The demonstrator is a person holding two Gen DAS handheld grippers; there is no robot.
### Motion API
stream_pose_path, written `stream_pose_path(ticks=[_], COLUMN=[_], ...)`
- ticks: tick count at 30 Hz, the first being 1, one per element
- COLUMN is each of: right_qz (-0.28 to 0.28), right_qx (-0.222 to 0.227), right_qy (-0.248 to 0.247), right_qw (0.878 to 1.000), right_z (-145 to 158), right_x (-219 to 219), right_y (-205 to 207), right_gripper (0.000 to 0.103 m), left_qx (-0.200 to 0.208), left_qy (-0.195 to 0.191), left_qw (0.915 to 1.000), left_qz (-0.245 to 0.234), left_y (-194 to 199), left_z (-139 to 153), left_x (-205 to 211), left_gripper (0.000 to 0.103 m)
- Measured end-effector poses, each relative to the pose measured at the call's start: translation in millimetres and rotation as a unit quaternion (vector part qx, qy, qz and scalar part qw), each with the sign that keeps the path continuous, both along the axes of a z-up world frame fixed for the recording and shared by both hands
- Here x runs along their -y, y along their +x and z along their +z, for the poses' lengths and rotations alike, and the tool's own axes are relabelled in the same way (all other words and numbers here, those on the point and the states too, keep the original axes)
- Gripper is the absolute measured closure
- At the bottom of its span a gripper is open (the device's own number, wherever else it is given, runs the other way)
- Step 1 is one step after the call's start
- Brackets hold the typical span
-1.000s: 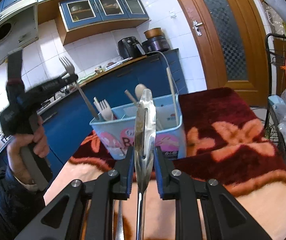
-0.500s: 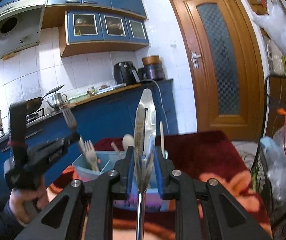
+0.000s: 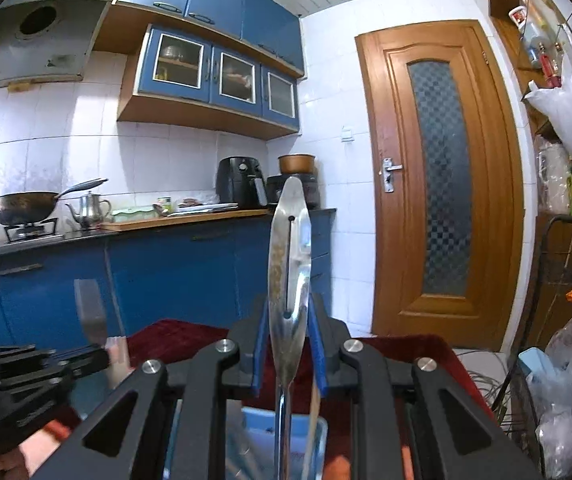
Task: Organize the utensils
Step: 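Carry the fork and knife up and lower them into the caddy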
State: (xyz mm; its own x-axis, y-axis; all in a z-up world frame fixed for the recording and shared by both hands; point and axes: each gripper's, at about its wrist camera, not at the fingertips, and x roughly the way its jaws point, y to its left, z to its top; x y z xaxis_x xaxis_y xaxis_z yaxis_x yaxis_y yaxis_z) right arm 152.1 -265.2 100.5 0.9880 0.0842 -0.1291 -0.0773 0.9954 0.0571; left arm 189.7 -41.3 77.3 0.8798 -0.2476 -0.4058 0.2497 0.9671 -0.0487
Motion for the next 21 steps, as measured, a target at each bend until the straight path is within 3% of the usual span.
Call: stream_pose_path(ticks=[8, 15, 21], right_qz=[-0.001, 0.006, 0.015], right_qx=[-0.002, 0.003, 0.000], right_qy=[0.015, -0.017, -0.010], right_qw=[1.000, 1.000, 1.000], right_z=[-1.8, 0.2, 4.4], right_x=[8.0, -1.4, -2.5], right_y=[4.6, -14.4, -22.1], right_gripper=[0.082, 0.081, 0.078], left_qx=[-0.001, -0.014, -0.005], left_qy=[-0.003, -0.011, -0.011], left_qw=[1.0000, 0.9998, 0.9998], left_qz=[-0.002, -0.007, -0.015], left_y=[0.9, 3.1, -3.7], left_z=[-0.6, -1.3, 2.5], left_x=[1.2, 2.0, 3.2], left_gripper=[0.101, 0.099, 0.083])
